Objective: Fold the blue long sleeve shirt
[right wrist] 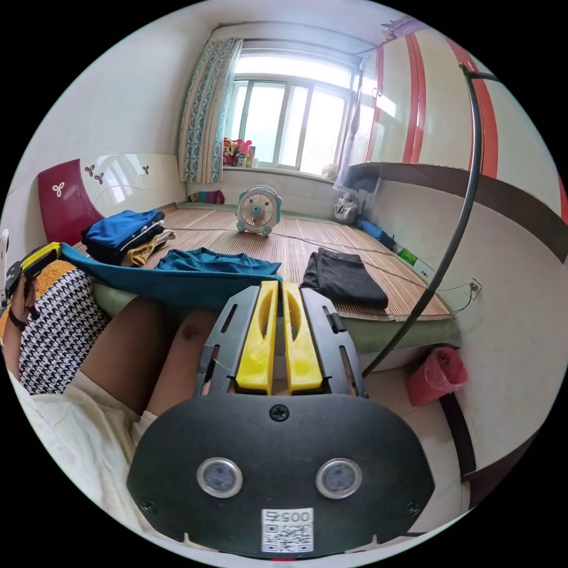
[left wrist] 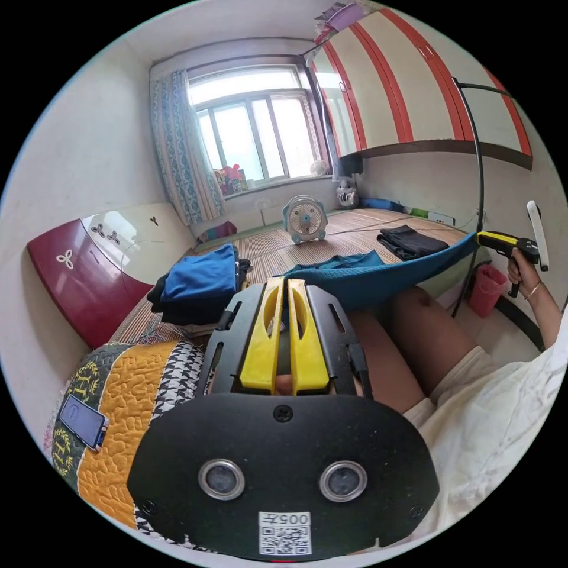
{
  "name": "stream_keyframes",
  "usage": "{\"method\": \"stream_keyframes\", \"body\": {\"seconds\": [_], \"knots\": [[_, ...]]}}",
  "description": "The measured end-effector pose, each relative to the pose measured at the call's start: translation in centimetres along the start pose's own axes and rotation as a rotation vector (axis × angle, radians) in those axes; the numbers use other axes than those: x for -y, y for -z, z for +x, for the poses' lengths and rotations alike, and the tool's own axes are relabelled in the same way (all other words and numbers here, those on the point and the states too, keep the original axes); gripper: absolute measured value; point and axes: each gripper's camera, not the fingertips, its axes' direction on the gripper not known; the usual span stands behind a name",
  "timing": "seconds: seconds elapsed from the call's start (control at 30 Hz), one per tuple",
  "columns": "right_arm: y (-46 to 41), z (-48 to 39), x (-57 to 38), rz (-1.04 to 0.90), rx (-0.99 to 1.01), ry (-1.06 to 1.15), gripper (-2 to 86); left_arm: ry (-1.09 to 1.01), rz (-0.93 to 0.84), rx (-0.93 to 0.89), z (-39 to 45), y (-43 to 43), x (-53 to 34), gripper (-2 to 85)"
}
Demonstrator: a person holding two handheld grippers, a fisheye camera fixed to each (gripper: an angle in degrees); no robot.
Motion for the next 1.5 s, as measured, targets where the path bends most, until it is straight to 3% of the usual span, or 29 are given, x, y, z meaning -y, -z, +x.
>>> {"method": "stream_keyframes", "body": {"seconds": [0.43,0.93,1.17,1.27,1.5], "knots": [[-10.8,0.7,12.4,-0.05,-0.028,-0.067,-1.4,0.181,0.004,0.075,-4.2,-12.5,8.5,0.6],[-38.7,1.8,26.7,-0.422,0.017,-0.256,-1.2,0.416,-0.468,0.057,-10.2,-43.0,19.4,0.5],[-47.7,1.4,25.7,-0.554,0.056,-0.303,1.2,0.402,-0.672,0.068,-9.8,-53.5,18.6,0.8],[-48.5,1.3,27.3,-0.533,0.078,-0.291,2.6,0.326,-0.61,0.11,-9.2,-54.3,19.8,1.0],[-50.4,2.1,28.2,-0.517,0.065,-0.298,4.0,0.502,-0.545,0.039,-11.8,-55.7,20.5,2.0]]}}
